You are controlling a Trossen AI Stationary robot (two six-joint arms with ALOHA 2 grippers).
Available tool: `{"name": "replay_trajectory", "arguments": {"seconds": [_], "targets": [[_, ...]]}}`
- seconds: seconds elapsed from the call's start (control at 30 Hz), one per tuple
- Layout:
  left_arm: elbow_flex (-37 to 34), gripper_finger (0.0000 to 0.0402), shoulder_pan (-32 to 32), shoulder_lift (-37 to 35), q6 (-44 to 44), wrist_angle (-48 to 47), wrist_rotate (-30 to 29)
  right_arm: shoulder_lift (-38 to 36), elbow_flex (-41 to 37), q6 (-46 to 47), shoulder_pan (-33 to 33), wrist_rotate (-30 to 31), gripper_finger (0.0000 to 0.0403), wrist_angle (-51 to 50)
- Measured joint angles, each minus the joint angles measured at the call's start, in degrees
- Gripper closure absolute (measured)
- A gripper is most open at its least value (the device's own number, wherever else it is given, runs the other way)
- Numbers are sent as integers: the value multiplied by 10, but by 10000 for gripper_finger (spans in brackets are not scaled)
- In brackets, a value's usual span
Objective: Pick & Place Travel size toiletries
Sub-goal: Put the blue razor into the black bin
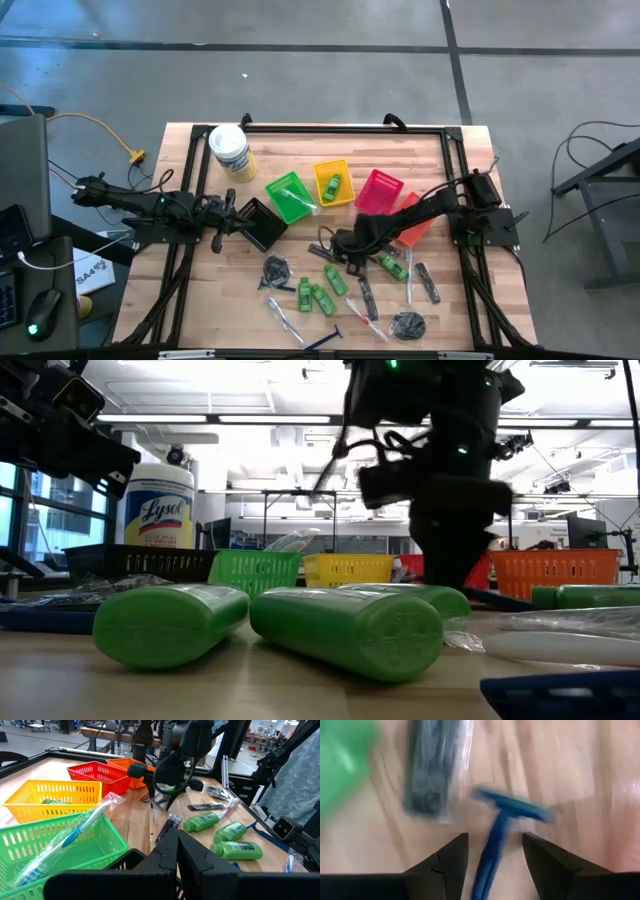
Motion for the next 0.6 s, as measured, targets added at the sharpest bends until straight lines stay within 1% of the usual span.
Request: {"name": "replay_trajectory", "arguments": {"seconds": [0.1, 0.17, 0.4, 0.6], "targets": [[0, 402, 0, 0, 0, 0, 0, 0, 0, 110, -1, -3, 222, 1], [0, 402, 0, 0, 0, 0, 0, -1, 0, 143, 2, -6, 222, 3], [0, 402, 0, 0, 0, 0, 0, -1, 0, 141, 15, -8, 222, 1], [0, 402, 0, 0, 0, 0, 0, -1, 0, 94, 27, -17, 222, -10]]}}
